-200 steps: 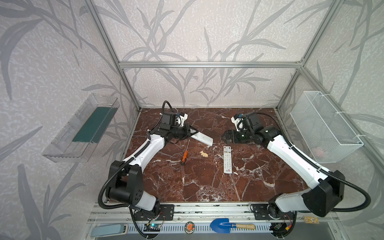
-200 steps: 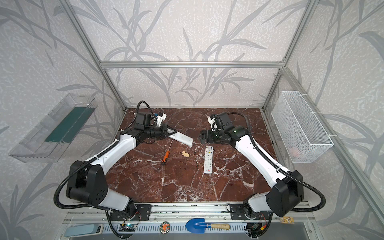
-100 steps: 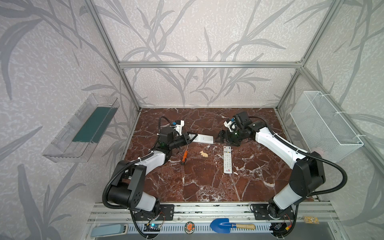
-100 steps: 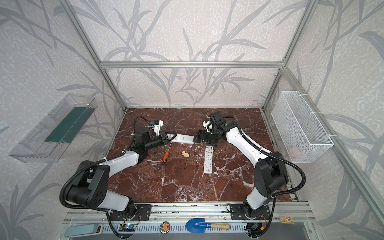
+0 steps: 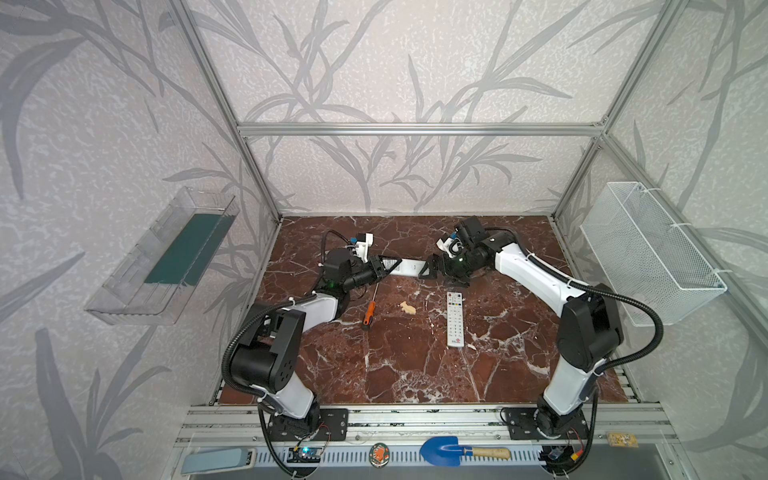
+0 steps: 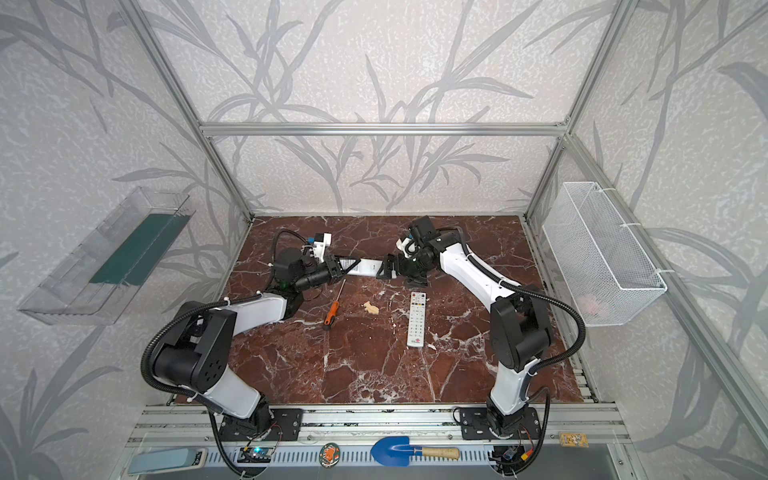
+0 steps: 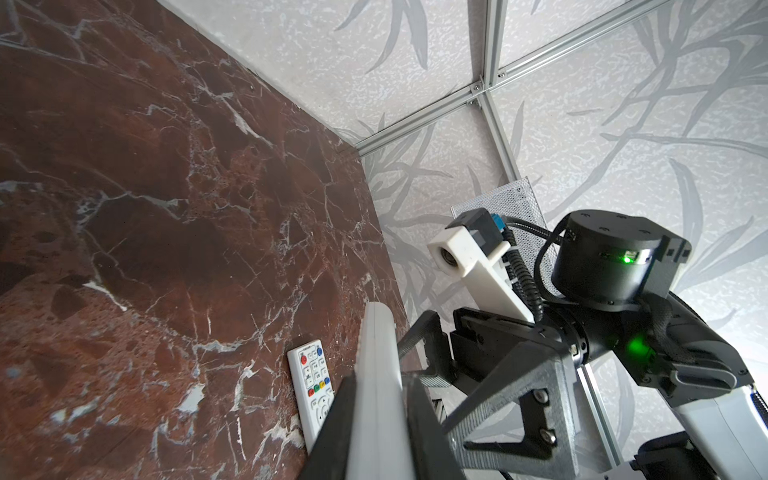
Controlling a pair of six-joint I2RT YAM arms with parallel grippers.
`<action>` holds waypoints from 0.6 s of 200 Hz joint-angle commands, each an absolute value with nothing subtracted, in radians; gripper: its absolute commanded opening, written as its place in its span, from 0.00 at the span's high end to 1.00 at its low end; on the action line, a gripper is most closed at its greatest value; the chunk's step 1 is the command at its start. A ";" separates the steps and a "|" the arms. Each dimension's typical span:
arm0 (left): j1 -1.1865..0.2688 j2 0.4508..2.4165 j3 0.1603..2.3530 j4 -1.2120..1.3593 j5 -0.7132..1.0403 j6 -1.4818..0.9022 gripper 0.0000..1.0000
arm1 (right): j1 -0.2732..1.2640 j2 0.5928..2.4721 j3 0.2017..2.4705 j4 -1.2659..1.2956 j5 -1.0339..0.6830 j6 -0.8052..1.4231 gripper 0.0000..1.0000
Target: Unload the batteries from the remote control
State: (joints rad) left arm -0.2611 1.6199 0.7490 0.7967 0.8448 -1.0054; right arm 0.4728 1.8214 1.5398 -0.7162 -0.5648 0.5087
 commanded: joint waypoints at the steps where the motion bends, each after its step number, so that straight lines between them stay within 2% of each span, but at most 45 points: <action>1: -0.268 1.607 0.788 0.785 0.889 -1.003 1.00 | 0.474 1.846 1.603 -0.766 -0.549 0.482 0.01; 87: -0.270 1.588 0.826 0.634 0.904 -0.947 1.00 | 0.499 1.914 1.678 -0.795 -0.505 0.479 0.01; 120: -0.271 1.587 0.835 0.448 0.860 -0.819 1.00 | 0.498 1.907 1.667 -0.817 -0.432 0.485 0.01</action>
State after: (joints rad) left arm -0.2665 1.6161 0.8017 0.5743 0.8749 -0.9226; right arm 0.4969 1.8996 1.6478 -0.7738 -0.4927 0.4858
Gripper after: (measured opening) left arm 0.193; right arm 0.994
